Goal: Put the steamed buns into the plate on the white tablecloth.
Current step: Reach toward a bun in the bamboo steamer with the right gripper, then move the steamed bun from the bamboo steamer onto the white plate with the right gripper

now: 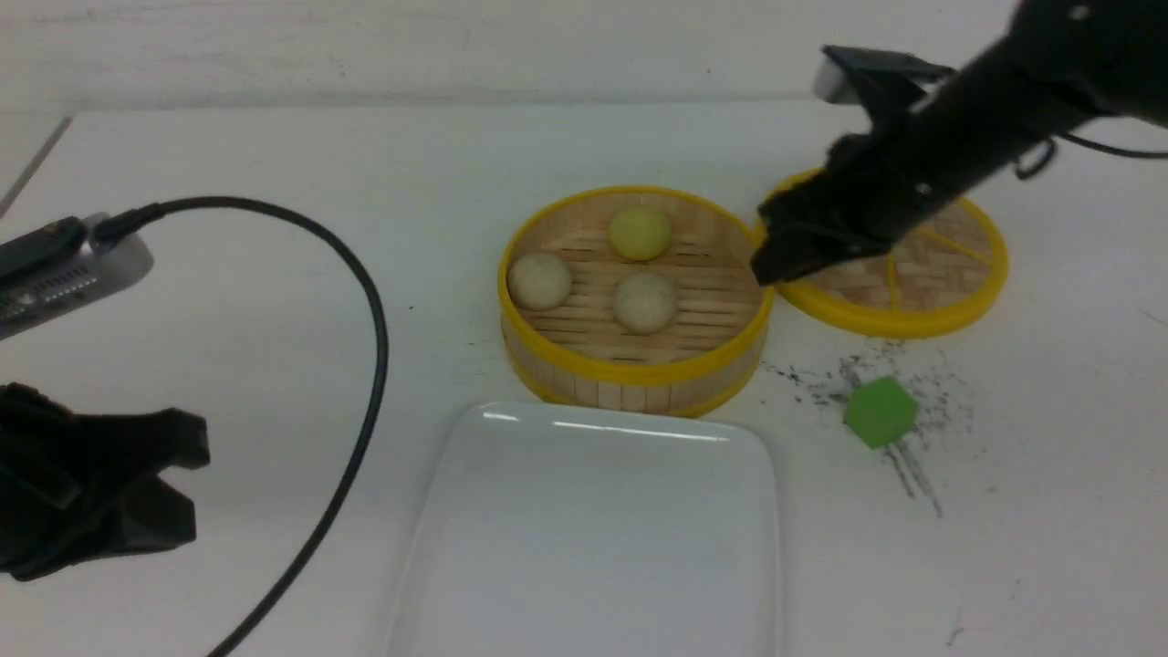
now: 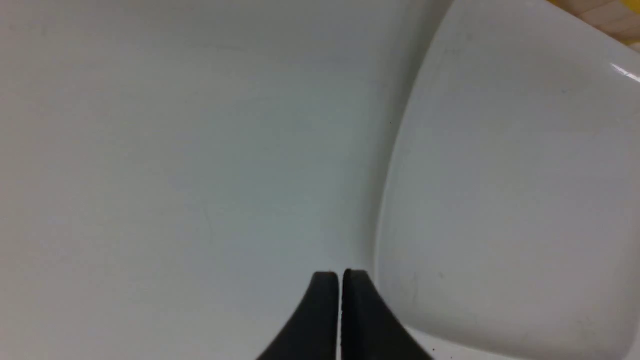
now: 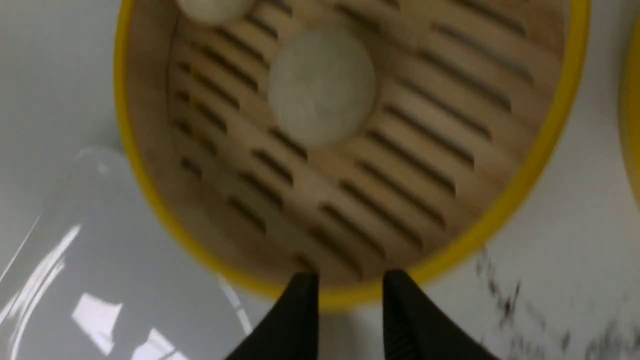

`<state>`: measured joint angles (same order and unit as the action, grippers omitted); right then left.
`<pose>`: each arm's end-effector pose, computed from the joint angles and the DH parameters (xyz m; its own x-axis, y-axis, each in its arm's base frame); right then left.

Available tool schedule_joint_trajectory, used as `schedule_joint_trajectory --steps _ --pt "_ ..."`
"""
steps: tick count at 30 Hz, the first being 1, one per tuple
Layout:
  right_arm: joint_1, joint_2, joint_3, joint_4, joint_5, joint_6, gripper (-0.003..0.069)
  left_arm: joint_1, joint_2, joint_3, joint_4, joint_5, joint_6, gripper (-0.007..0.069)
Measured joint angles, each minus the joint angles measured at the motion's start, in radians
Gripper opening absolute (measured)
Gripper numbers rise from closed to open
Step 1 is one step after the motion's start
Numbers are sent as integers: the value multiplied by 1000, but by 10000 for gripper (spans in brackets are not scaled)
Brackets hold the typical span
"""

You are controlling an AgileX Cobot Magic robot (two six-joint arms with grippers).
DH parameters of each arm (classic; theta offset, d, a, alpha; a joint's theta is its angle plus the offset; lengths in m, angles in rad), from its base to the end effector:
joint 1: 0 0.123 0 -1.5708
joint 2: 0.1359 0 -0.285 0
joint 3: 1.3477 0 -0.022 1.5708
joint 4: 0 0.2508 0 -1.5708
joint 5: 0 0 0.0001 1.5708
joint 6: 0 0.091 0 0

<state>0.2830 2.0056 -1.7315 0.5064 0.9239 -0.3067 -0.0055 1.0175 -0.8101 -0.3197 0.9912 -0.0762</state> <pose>0.4189 0.1585 0.2652 -0.8376 -0.2283 -0.4963 -0.4306 0.8349 0.3427 0.1767 -0.0249 0.2975 -0.8889 -0.2390 -0.3909 -0.1004 0.9340 -0.3428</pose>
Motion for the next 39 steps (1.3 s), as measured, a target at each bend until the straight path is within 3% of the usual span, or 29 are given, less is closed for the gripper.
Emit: schedule_joint_trajectory --steps 7,15,17,20,21,22,23,29,34,39 --pt "54 355 -513 -124 58 149 364 0 31 -2 -27 42 0 63" --pt "83 585 -824 -161 84 179 365 0 31 -3 -27 44 0 78" --pt "86 596 -830 -166 88 175 342 0 31 -3 -27 43 1 81" --pt "96 596 -839 -200 109 174 169 0 31 -3 -27 30 1 87" --pt "97 595 -839 -206 111 174 156 0 31 -3 -27 29 1 88" --pt "101 588 -840 -222 127 174 69 0 31 -3 -27 27 1 90" --pt "103 577 -841 -242 148 174 26 0 31 -3 -27 26 1 91" --pt "103 471 -856 -285 314 155 8 0 31 -3 -27 26 1 100" --pt "104 320 -807 -281 325 155 8 0 31 -3 -27 26 1 106" --pt "120 34 -423 -272 316 200 8 0 31 -3 -26 26 1 111"
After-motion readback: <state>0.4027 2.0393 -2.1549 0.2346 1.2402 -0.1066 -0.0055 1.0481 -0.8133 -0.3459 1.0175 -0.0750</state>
